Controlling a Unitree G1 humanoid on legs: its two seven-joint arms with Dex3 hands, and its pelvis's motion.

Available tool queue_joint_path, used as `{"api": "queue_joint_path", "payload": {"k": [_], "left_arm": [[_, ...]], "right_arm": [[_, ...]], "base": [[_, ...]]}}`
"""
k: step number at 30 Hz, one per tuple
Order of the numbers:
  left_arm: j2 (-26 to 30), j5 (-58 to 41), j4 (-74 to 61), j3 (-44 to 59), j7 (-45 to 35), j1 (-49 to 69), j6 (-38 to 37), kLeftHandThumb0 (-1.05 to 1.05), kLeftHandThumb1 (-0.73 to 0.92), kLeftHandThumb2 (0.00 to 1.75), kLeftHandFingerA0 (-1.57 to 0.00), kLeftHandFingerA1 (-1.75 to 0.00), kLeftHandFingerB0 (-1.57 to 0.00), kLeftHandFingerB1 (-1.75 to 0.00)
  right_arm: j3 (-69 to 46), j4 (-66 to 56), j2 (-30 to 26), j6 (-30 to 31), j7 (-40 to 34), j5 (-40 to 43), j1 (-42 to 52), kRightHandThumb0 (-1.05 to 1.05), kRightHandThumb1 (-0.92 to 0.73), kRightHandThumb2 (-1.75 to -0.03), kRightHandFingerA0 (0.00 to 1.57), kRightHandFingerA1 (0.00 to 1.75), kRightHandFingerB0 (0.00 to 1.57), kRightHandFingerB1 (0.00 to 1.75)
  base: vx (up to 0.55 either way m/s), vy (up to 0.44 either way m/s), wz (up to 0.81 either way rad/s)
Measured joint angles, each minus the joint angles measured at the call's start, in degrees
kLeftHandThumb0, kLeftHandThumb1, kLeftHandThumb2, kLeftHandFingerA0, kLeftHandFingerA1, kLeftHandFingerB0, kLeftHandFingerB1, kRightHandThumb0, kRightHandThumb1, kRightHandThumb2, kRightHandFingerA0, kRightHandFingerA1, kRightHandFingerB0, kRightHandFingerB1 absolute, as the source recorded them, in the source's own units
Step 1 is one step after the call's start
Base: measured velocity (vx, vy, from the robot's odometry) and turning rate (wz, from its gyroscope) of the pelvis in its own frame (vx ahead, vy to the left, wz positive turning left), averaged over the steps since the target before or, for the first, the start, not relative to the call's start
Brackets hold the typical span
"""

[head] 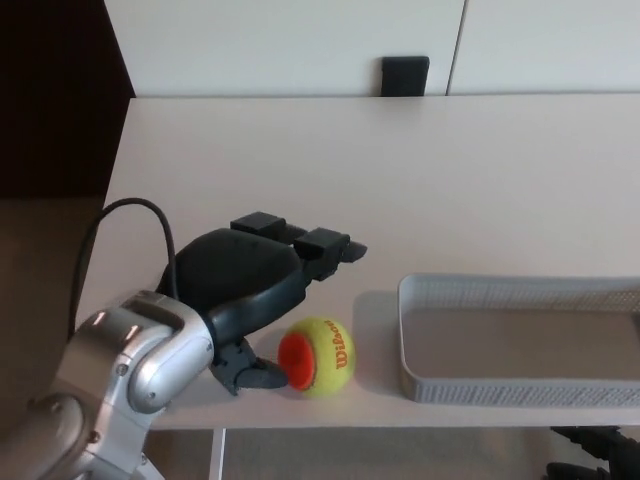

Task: The robot walk towards a table in front and uses its left hand to pickup a tennis ball on the left side and put it in a container on the right hand side

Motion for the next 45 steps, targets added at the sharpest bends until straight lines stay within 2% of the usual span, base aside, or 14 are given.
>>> {"api": "queue_joint_path", "payload": {"k": [21, 22, 24, 26, 27, 29, 30, 31, 37, 38, 40, 42, 43, 45], "left_arm": [[-3.2, 14.8, 4.33, -1.39, 2.12, 1.23, -0.02, -0.29, 0.25, 0.83, 0.0, -0.47, 0.0, -0.48], [-3.36, 15.21, 4.34, -1.27, 2.13, 1.28, -0.02, -0.3, 0.23, 0.82, 0.0, -0.48, 0.0, -0.49], [-3.82, 15.73, 4.7, -1.14, 2.24, 1.33, -0.03, -0.3, 0.23, 0.82, 0.0, -0.48, 0.0, -0.49], [-5.61, 16.3, 7.58, -2.53, 2.91, 2.06, -0.05, -0.57, 0.37, 0.67, -0.12, -0.38, -0.06, -0.24], [-6.33, 16.44, 8.47, -3.06, 3.09, 2.42, -0.06, -0.31, 0.22, 0.82, 0.0, -0.48, 0.0, -0.49], [-7.07, 16.73, 9.49, -3.65, 3.41, 2.84, -0.05, -0.3, 0.21, 0.81, 0.0, -0.48, 0.0, -0.49], [-7.39, 17.01, 9.92, -3.98, 3.76, 3.27, -0.05, -0.3, 0.21, 0.81, 0.0, -0.48, 0.0, -0.48], [-7.63, 17.24, 10.24, -4.2, 4.03, 3.56, -0.05, -0.3, 0.21, 0.81, 0.0, -0.48, 0.0, -0.48], [-8.58, 18.47, 11.21, -4.75, 5.35, 4.23, -0.06, -0.31, 0.23, 0.82, 0.0, -0.48, 0.0, -0.48], [-8.67, 18.59, 11.26, -4.75, 5.42, 4.24, -0.06, -0.31, 0.22, 0.82, 0.0, -0.48, 0.0, -0.48], [-8.75, 18.68, 11.28, -4.76, 5.44, 4.25, -0.06, -0.31, 0.22, 0.82, 0.0, -0.48, 0.0, -0.49], [-8.77, 18.81, 11.28, -4.8, 5.46, 4.26, -0.06, -0.56, 0.36, 0.67, -0.12, -0.39, -0.05, -0.25], [-8.77, 18.84, 11.18, -4.81, 5.42, 4.31, -0.06, -0.3, 0.23, 0.82, 0.0, -0.48, 0.0, -0.49], [-8.77, 18.82, 10.87, -4.82, 5.33, 4.46, -0.06, -0.3, 0.22, 0.82, 0.0, -0.48, 0.0, -0.49]], "right_arm": [[-0.58, -0.11, -0.27, 1.69, -0.31, -0.55, -1.28, 0.02, -0.55, -0.99, 0.11, 0.55, 0.1, 0.53], [-0.6, -0.12, -0.27, 1.73, -0.32, -0.55, -1.28, 0.03, -0.73, -0.71, 0.19, 0.55, 0.09, 0.46], [-0.59, -0.12, -0.29, 1.79, -0.35, -0.58, -1.35, 0.02, -0.76, -0.64, 0.16, 0.52, 0.14, 0.47], [-0.34, -0.36, -0.3, 1.99, -0.41, -0.7, -2.37, 0.0, -0.74, -0.68, 0.18, 0.52, 0.09, 0.45], [-0.29, -0.48, -0.33, 2.16, -0.46, -0.74, -2.61, 0.0, -0.56, -0.98, 0.1, 0.54, 0.1, 0.53], [-0.07, -0.82, -0.33, 2.47, -0.56, -0.82, -2.55, 0.01, -0.55, -0.99, 0.1, 0.54, 0.11, 0.53], [0.03, -1.24, -0.33, 2.74, -0.61, -0.87, -2.39, 0.0, -0.74, -0.68, 0.18, 0.53, 0.09, 0.45], [0.04, -1.46, -0.33, 2.96, -0.66, -0.87, -2.3, 0.0, -0.74, -0.68, 0.18, 0.53, 0.09, 0.45], [0.08, -2.17, -0.33, 3.73, -0.77, -0.87, -2.12, 0.01, -0.56, -0.99, 0.09, 0.53, 0.09, 0.52], [0.08, -2.22, -0.33, 3.84, -0.77, -0.86, -2.12, 0.01, -0.73, -0.73, 0.17, 0.52, 0.07, 0.45], [0.09, -2.26, -0.33, 3.94, -0.77, -0.87, -2.12, 0.01, -0.76, -0.64, 0.15, 0.49, 0.14, 0.46], [0.1, -2.28, -0.33, 4.01, -0.78, -0.87, -2.13, 0.01, -0.75, -0.65, 0.16, 0.51, 0.14, 0.47], [0.13, -2.28, -0.34, 4.02, -0.77, -0.87, -2.13, 0.01, -0.72, -0.7, 0.19, 0.54, 0.1, 0.46], [0.21, -2.28, -0.37, 4.02, -0.78, -0.93, -2.15, 0.01, -0.73, -0.69, 0.19, 0.53, 0.1, 0.46]], "base": [[0.0, 0.0, 0.0], [0.0, 0.0, 0.0], [0.0, 0.0, 0.0], [0.0, 0.0, 0.0], [0.0, 0.0, 0.0], [0.0, 0.0, 0.0], [0.0, 0.0, 0.0], [0.0, 0.0, 0.0], [0.0, 0.0, 0.0], [0.0, 0.0, 0.0], [0.0, 0.0, 0.0], [0.0, 0.0, 0.0], [0.0, 0.0, 0.0], [0.0, 0.0, 0.0]]}}
